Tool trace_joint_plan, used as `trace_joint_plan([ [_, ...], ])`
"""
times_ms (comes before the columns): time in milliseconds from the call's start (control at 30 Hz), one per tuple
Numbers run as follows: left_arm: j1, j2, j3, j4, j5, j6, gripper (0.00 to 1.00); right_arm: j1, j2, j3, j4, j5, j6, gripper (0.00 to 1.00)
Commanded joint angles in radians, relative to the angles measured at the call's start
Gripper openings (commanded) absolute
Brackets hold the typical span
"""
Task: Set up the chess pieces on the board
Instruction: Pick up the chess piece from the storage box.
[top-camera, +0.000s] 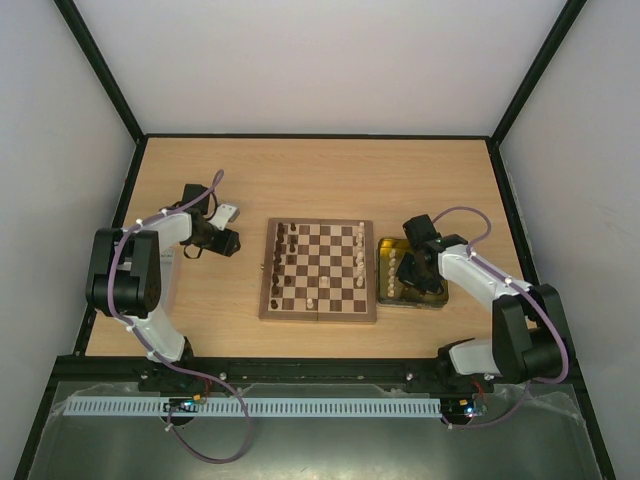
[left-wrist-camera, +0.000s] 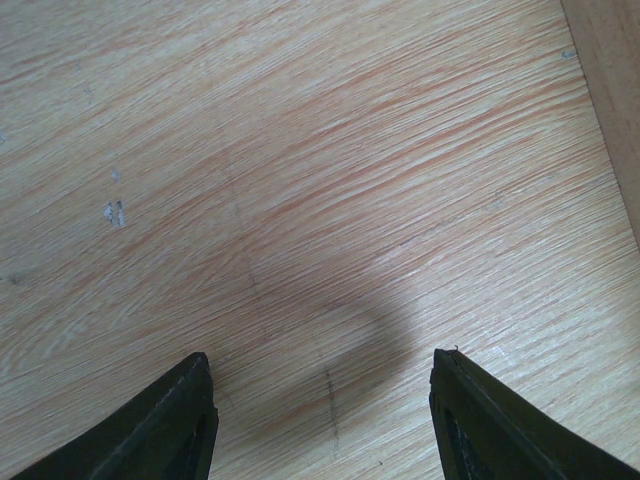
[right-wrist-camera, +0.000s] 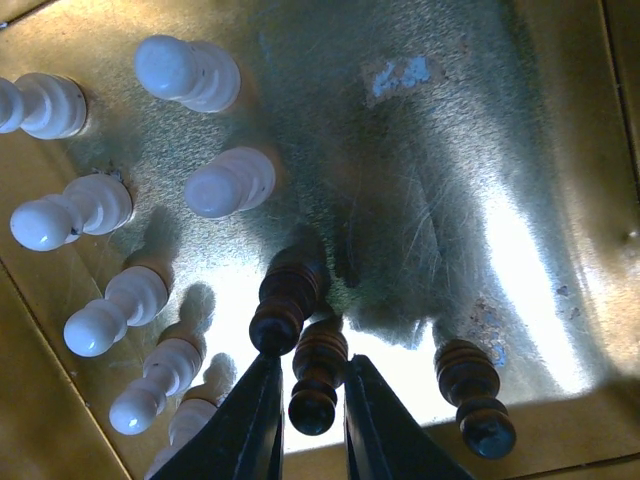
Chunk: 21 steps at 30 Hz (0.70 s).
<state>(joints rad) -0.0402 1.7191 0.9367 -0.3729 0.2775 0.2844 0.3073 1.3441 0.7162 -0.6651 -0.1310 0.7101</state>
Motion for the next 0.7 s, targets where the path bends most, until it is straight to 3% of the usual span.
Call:
trace_joint_plan([
  [0,0.000,0.023,-0.003,-0.054,-0.024,0.001,0.60,-0.005,0.008,-0.012,0.008,0.033,0.000,0.15],
  [300,0.000,0.022,-0.006,-0.054,-0.025,0.001,0.60,-0.004,-0.002,-0.004,-0.008,0.043,0.006,0.08],
  [667,0.000,0.023,-0.006,-0.053,-0.018,0.005,0.60,-0.004,-0.101,0.127,-0.176,0.105,0.009,0.07],
])
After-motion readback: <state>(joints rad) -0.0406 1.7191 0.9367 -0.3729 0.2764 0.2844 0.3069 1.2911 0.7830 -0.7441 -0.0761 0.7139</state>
